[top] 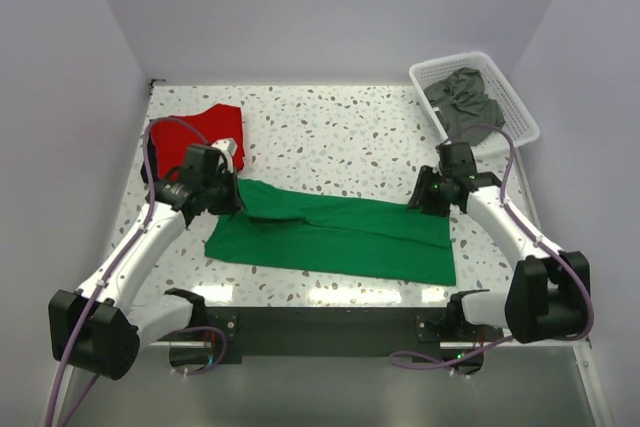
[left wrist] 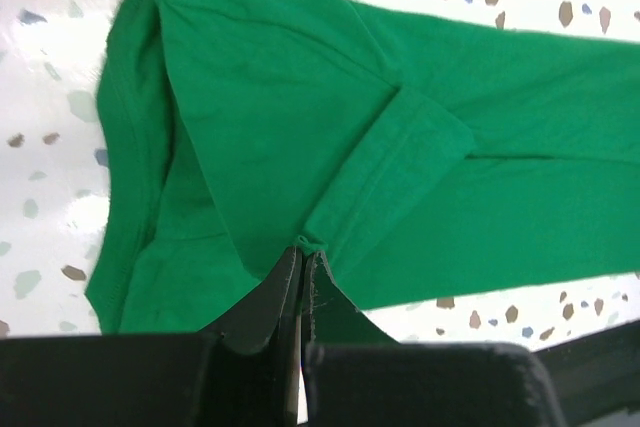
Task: Fold and stack the t-shirts
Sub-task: Fold the tshirt
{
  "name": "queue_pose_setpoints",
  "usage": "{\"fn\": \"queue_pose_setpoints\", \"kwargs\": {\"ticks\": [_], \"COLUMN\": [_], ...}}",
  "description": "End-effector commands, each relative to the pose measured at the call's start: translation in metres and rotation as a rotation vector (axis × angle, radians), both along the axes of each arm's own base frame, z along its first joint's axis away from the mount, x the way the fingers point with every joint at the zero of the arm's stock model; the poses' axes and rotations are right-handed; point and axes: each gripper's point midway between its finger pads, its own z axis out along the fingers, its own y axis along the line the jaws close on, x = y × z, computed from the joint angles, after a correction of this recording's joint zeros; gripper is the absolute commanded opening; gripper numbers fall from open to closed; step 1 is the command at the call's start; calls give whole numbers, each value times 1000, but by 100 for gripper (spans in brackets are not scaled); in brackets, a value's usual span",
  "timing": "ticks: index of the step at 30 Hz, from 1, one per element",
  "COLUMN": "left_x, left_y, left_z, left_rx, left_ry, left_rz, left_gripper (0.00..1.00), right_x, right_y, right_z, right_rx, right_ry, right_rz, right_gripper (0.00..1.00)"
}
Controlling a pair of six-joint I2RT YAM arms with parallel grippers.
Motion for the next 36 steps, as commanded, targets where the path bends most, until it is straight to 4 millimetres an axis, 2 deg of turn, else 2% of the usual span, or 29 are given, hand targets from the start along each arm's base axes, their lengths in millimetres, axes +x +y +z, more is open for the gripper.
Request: {"fn": "queue_pose_setpoints", "kwargs": {"ticks": [1, 2, 3, 5, 6, 7, 8, 10, 11, 13, 14, 18, 19, 21, 22, 23, 24, 25, 27, 29, 32, 33, 36], "left_x": [-25, -30, -34, -44, -48, -52, -55, -59, -61, -65, -66, -77, -82, -86, -88, -87, -89, -90, -90, -87, -67, -54, -26], "left_y": [-9, -10, -10, -10, -9, -8, -6, -3, -3, -6, -7, -4, -3, -5, -6, -6, -7, -7, -8, -9, -10, -9, -7], "left_z": [-13, -15, -18, -25, -27, -32, -34, -38, -39, -42, -42, -56, -62, -64, -66, -65, -66, -66, -65, -61, -43, -32, -21], "left_rx": [-51, -63, -67, -75, -75, -69, -64, -54, -55, -71, -77, -64, -60, -72, -76, -82, -89, -91, -96, -99, -100, -93, -57], "left_ry": [102, 117, 132, 165, 175, 192, 206, 222, 229, 244, 244, 296, 316, 329, 333, 326, 330, 334, 334, 323, 254, 216, 173], "left_rz": [-48, -46, -47, -45, -42, -36, -28, -16, -15, -23, -25, -22, -26, -37, -41, -41, -43, -40, -42, -37, -16, -4, 25], "left_gripper": [0, 0, 0, 0, 0, 0, 0, 1, 2, 4, 5, 10, 11, 16, 17, 19, 23, 31, 38, 45, 50, 50, 51], "right_x": [26, 32, 31, 39, 35, 36, 44, 40, 47, 42, 48, 38, 40, 33, 35, 34, 29, 28, 25, 23, 24, 24, 27], "right_y": [50, 60, 76, 96, 114, 125, 138, 168, 183, 212, 228, 290, 303, 329, 340, 346, 354, 362, 368, 370, 366, 366, 365], "right_z": [24, 31, 31, 31, 30, 22, 28, 27, 27, 27, 26, 31, 38, 31, 38, 36, 23, 26, 11, 6, -5, -6, -10], "right_rx": [114, 121, 129, 137, 148, 149, 171, 208, 223, 259, 271, 344, 370, 413, 430, 431, 422, 426, 417, 400, 371, 367, 350], "right_ry": [-71, -91, -84, -73, -67, -40, -64, -56, -62, -47, -49, -51, -67, -54, -74, -74, -53, -55, -22, -21, -20, -22, -36], "right_rz": [109, 130, 173, 212, 259, 280, 302, 371, 393, 459, 483, 632, 655, 709, 730, 746, 767, 790, 804, 819, 822, 826, 836], "right_gripper": [44, 44, 44, 43, 43, 43, 43, 44, 44, 44, 44, 44, 45, 45, 45, 46, 46, 46, 46, 46, 47, 48, 48]}}
